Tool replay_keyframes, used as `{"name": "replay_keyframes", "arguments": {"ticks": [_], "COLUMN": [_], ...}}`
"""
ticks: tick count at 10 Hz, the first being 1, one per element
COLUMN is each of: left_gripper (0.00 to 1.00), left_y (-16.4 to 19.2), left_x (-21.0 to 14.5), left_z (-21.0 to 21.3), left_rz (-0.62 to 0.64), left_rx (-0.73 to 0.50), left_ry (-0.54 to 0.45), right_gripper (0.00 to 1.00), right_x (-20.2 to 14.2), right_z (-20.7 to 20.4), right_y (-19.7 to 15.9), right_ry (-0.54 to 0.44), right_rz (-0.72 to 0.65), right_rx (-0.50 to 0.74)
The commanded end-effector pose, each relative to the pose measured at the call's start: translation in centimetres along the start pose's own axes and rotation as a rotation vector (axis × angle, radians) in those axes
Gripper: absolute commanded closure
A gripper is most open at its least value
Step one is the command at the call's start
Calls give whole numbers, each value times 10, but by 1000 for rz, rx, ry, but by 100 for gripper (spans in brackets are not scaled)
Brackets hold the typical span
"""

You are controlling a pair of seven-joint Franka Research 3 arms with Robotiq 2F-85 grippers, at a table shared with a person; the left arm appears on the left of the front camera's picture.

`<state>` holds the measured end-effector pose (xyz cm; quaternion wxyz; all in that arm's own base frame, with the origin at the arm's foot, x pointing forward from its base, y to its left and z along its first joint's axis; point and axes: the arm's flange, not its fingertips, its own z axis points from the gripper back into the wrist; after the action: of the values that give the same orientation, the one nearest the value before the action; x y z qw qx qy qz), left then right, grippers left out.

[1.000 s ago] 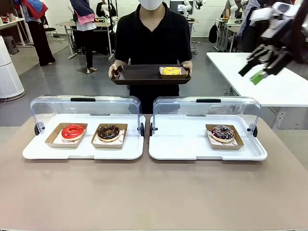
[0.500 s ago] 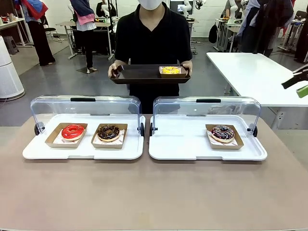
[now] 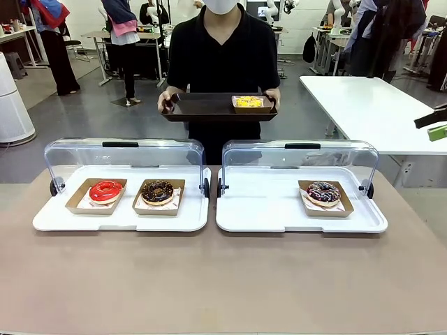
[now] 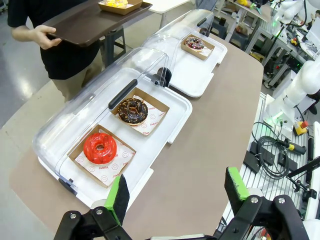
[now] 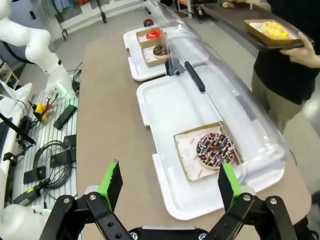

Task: Provide the desired donut to the person.
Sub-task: Pick up and lift the Paper togo box containing the Donut pointed at by the person.

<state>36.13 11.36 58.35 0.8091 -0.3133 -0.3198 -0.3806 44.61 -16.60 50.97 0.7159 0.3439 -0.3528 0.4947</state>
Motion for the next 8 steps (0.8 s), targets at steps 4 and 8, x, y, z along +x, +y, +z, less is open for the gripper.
{"name": "replay_keyframes", "arguments": {"ticks": [4, 8], "left_gripper": [0, 0], "left_y": [-1, -1], "left_x": [-1, -1], "left_z": [1, 1], "left_rz": [-9, -9], "left_rx": [-5, -5], "left_ry": [4, 4], "right_gripper": [0, 0], "right_x": [15, 17], "right_z": [15, 13], "right_y": [2, 3], "right_ry": [-43, -11], "right_rz": [77, 58], "right_rx": [23, 21]}}
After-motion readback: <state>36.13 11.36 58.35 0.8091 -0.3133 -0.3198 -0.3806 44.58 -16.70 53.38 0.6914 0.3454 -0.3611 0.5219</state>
